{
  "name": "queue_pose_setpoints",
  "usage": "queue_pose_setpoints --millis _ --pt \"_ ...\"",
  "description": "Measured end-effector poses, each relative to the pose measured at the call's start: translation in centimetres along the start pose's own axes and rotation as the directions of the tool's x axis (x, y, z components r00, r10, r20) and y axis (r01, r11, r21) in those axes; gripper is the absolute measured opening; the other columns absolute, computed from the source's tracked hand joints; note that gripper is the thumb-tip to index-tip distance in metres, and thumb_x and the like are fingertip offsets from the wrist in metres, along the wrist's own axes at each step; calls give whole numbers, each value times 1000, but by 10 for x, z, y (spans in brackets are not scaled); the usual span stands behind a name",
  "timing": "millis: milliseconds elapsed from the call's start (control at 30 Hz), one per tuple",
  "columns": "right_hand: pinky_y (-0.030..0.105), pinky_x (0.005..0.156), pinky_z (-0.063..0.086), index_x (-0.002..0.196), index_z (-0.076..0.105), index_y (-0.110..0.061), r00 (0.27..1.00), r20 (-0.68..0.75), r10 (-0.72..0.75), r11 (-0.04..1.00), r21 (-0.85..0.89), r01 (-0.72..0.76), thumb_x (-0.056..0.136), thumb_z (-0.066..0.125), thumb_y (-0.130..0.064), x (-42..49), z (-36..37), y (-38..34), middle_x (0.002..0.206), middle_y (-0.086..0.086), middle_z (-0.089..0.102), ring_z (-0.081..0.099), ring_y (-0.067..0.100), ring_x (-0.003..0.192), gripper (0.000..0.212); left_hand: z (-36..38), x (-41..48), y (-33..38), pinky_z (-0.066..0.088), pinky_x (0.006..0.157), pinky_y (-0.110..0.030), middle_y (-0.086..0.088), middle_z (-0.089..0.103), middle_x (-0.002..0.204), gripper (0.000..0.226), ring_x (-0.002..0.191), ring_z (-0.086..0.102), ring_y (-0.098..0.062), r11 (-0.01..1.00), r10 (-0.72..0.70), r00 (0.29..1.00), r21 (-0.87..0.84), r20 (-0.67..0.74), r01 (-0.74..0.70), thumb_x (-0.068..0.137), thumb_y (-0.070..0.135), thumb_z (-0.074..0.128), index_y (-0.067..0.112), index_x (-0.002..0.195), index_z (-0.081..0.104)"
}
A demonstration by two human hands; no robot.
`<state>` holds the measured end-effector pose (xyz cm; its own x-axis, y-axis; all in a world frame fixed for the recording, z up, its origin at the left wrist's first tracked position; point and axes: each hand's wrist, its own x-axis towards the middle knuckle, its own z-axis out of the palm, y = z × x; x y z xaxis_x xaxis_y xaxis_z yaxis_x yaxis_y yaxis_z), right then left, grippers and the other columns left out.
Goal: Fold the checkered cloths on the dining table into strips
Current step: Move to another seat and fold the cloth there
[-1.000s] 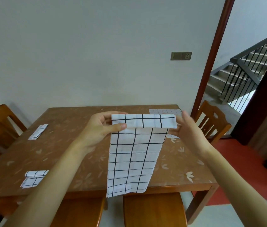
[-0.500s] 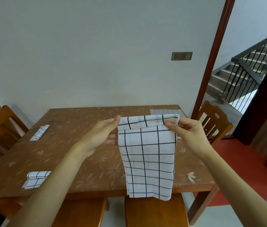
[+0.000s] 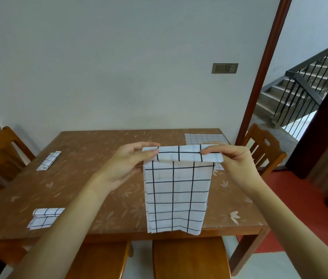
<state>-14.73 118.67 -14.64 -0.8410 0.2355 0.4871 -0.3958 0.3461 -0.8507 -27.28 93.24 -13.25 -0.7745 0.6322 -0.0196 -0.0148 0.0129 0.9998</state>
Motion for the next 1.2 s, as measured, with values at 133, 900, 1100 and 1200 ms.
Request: queue_pose_setpoints --millis 133,900,1100,1200 --pt "17 84 55 104 76 -10 1000 24 -3 999 -35 4 95 51 12 -1 -1 -4 106 -8 77 71 7 103 34 2 0 -1 58 91 -32 -14 75 113 37 99 72 -20 999 29 999 -28 -34 -30 84 1 73 14 119 71" --pt "38 89 56 105 77 -10 996 -85 5 1000 14 -4 92 65 -4 -7 3 -13 101 13 76 70 31 100 18 0 -3 -15 50 101 -40 8 73 117 57 111 68 -14 969 -35 999 248 34 25 80 73 63 33 120 71" --pt "40 96 53 98 80 -15 993 35 -113 983 -139 117 89 59 16 -8 -8 -5 114 -2 70 62 20 115 39 3 2 -8 44 109 -53 -18 68 129 81 119 66 -33 984 -135 974 -92 179 153 92 70 46 14 149 42" --pt "40 99 51 94 80 -23 993 63 -96 974 -202 107 83 50 27 -9 -10 -5 119 -8 67 58 18 122 60 7 2 -2 54 99 -43 -17 71 124 37 108 72 -25 995 -67 995 -66 69 72 95 32 62 13 126 67"
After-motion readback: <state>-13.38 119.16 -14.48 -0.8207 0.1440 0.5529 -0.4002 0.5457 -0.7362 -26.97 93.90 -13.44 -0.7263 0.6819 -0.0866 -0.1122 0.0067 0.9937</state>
